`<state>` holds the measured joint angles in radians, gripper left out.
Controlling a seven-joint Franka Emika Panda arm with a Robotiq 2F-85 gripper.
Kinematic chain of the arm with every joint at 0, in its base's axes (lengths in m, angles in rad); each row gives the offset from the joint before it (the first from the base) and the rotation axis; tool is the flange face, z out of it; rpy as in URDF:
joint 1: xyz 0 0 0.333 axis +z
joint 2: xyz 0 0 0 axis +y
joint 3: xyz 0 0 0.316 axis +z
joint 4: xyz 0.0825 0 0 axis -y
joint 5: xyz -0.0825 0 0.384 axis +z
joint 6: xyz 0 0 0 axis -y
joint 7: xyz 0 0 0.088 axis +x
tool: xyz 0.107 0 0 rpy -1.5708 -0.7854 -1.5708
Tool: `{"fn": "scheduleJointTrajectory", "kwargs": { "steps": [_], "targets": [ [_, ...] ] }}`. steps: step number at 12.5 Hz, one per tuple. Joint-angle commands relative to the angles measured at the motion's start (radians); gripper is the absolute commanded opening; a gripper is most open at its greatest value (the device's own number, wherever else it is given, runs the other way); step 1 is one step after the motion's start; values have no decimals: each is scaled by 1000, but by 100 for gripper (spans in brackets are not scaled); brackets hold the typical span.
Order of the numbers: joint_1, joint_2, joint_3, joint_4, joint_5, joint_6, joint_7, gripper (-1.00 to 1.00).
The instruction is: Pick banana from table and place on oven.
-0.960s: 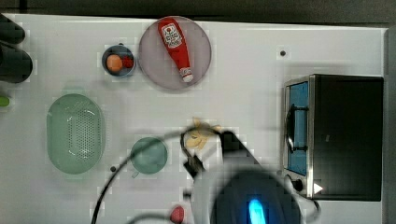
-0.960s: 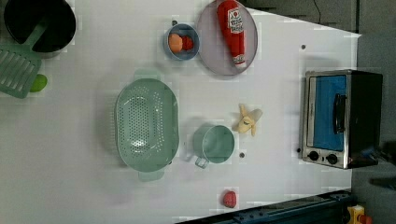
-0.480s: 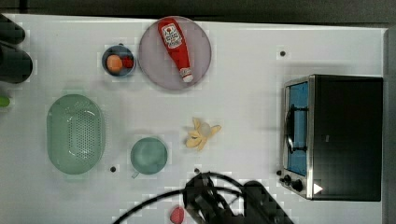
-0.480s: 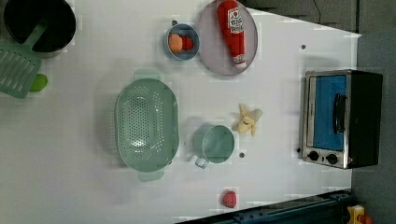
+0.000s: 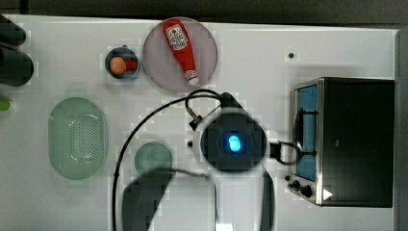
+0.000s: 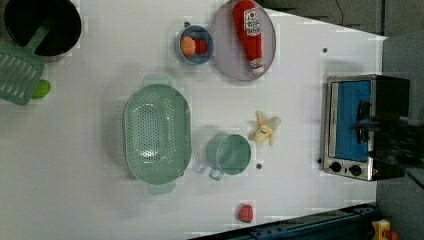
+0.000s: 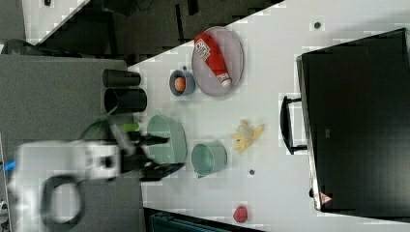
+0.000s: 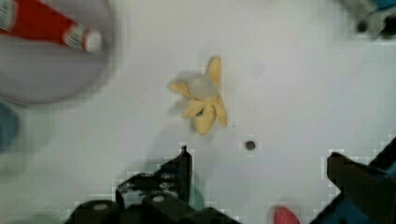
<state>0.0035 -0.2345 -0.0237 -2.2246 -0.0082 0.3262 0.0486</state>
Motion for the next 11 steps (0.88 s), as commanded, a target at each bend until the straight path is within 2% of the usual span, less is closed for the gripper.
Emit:
{"fn": "scheduleJointTrajectory", "kwargs": {
  "steps": [1,6,11],
  "targets": [
    [-16,25,-13,-92,13,160,35,100],
    [-18,214,-30,-203,13,466,35,100],
    [-15,419,-35,-226,13,688,38,100]
  ]
}}
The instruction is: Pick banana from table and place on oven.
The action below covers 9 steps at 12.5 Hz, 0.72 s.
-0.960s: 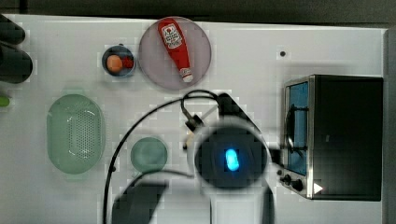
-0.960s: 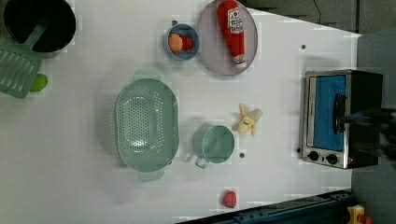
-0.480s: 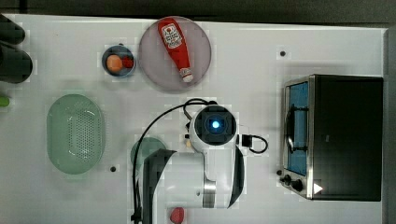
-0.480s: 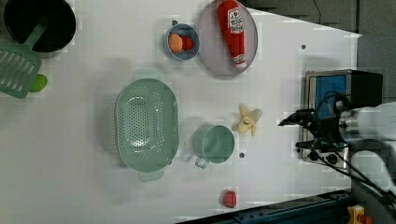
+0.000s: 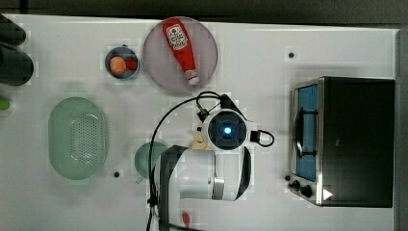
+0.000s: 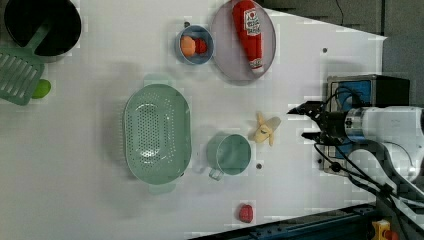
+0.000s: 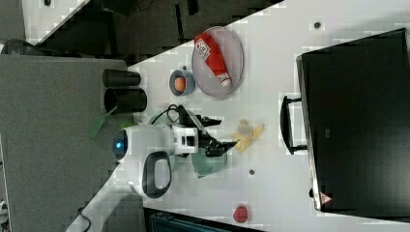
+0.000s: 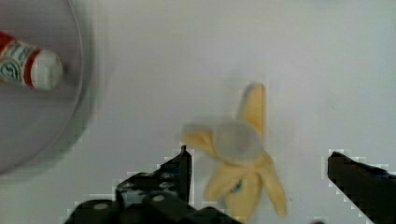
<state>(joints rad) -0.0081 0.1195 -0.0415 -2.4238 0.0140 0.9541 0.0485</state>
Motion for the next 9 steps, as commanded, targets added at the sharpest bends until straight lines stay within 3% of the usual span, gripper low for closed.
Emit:
{"fn": "scheduleJointTrajectory", "kwargs": {
  "steps": [1,6,9],
  "targets": [
    [-3,100,-17,-28,-9,101,38,100],
    [-2,214,-6,-32,-9,232,38,100],
    [-2,214,-3,-31,-7,232,44,18]
  ]
}}
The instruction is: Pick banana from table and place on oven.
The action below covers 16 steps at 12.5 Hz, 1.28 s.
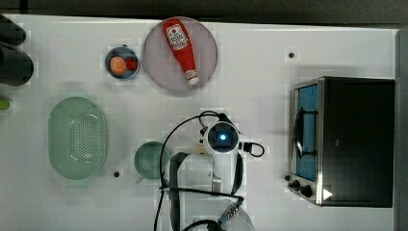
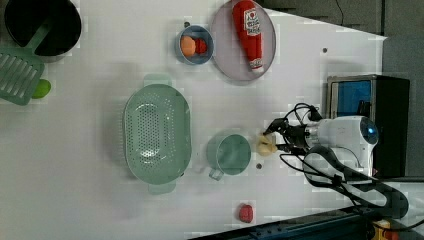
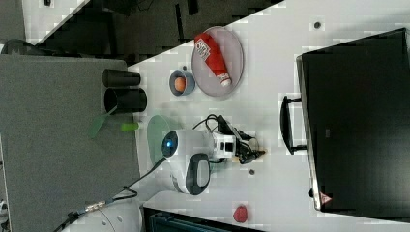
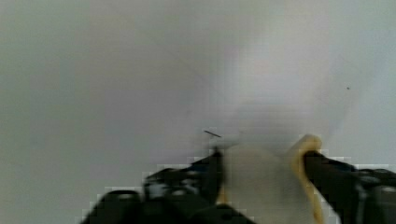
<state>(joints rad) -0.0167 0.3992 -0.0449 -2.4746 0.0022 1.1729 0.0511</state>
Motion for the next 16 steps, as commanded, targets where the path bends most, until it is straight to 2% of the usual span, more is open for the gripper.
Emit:
{"fn": "scheduleJointTrajectory", "kwargs": {
  "steps": [1,3,4,7,10,12,16],
  "targets": [
    [7,-66,-1,19,5,14,42,-5],
    [7,-66,0,19,5,13,42,-50],
    [7,-67,0,19,5,14,42,-64],
    [7,-114,5,21,5,9,42,-64],
    [7,-264,13,25,5,-49,42,-64],
    [8,-408,19,54,5,-189,41,-64],
    [8,-625,24,187,5,-635,41,-64]
  ]
}}
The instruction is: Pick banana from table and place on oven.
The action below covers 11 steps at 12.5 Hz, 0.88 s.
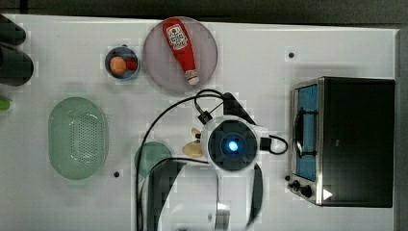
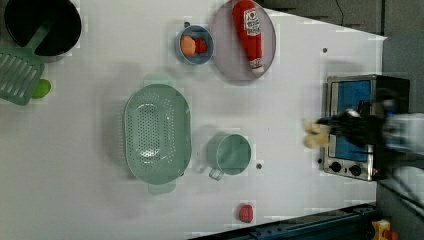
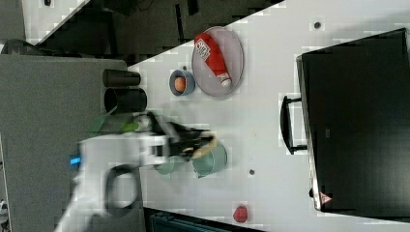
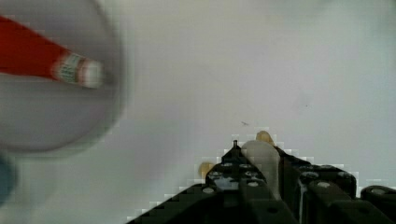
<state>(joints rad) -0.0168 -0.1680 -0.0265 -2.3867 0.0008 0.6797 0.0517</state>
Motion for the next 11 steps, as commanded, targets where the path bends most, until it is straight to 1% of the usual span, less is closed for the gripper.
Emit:
{"fn": "scheduleJointTrajectory", "kwargs": {
  "steps": [1,3,4,7,9,11],
  "targets": [
    [6,-89,3,141,6,-230,41,-64],
    [1,-131,-13,211,6,-367,38,-64],
    [-1,-143,-29,240,6,-405,31,-64],
    [-12,-149,-100,314,4,-436,-6,-64],
    [-23,-141,-168,331,-6,-435,-59,-64],
    [-27,-116,-242,338,-41,-420,-173,-64]
  ]
}}
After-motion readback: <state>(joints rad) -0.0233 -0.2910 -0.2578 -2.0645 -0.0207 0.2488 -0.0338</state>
